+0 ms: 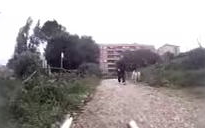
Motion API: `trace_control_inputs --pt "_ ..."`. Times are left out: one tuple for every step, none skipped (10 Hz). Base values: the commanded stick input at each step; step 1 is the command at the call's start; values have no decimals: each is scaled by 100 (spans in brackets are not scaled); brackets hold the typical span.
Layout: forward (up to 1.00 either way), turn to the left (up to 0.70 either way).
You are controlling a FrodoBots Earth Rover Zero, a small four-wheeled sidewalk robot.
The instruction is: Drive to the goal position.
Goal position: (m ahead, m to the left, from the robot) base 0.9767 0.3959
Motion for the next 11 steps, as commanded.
trace_control_inputs --pt "70 0" --pt "70 0" --pt "70 0" --pt "70 0" --pt "70 0" --pt "70 0" --pt "70 0" --pt "70 0" --pt "70 0" --pt "70 0" --pt "70 0"
